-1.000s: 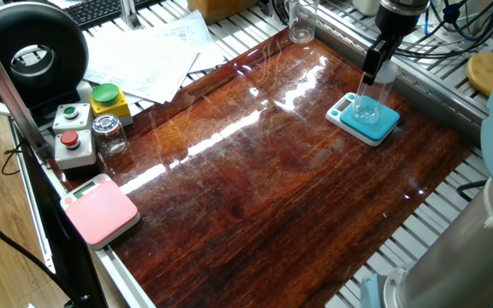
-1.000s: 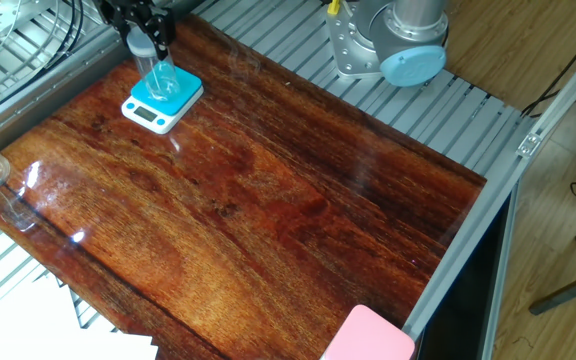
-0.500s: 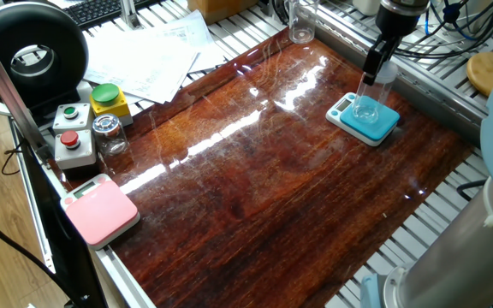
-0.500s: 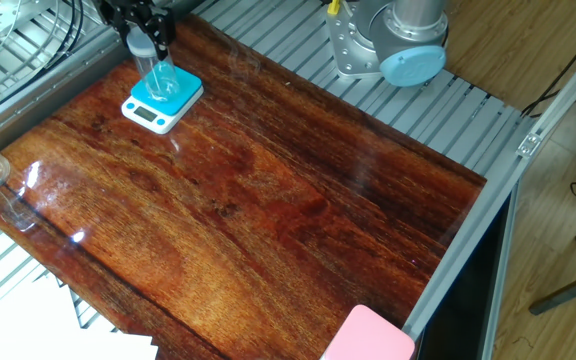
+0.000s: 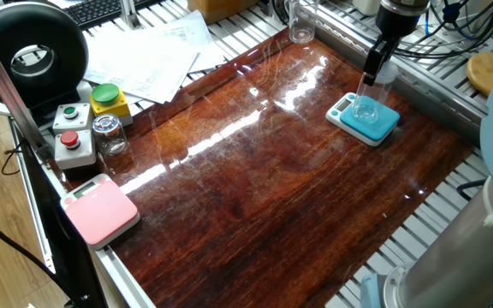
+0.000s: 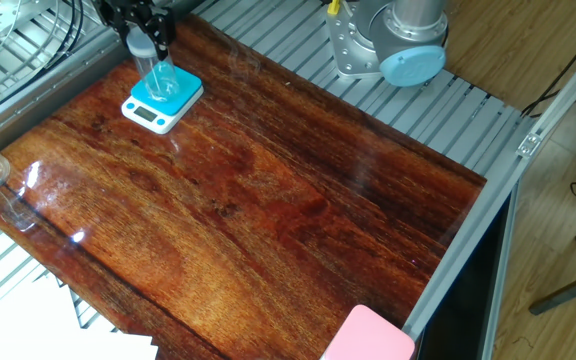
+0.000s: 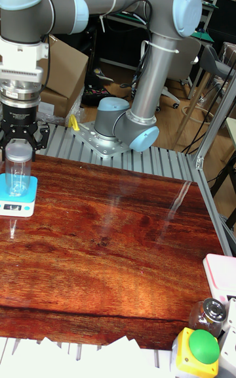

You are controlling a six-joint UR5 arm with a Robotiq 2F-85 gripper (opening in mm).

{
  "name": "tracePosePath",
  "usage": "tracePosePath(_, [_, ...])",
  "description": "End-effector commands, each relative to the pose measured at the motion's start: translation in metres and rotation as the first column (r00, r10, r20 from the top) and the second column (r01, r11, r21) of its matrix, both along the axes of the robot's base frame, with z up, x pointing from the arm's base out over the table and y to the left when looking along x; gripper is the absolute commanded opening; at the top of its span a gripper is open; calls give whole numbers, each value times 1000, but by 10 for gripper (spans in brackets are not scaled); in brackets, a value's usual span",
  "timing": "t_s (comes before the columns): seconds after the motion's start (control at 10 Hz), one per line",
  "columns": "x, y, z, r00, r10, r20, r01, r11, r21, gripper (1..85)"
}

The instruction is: Place the block on the scale

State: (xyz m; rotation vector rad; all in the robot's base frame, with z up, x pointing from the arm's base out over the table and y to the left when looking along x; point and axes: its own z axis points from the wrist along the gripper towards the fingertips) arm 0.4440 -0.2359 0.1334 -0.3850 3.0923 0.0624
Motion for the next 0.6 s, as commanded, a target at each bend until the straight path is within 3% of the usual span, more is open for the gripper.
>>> tracePosePath(0.0, [2,3,1,1000,9,9,-9,1000,16,670])
tracePosePath(0.5, [-4,5,2,999,36,-12,-36,999,28,740])
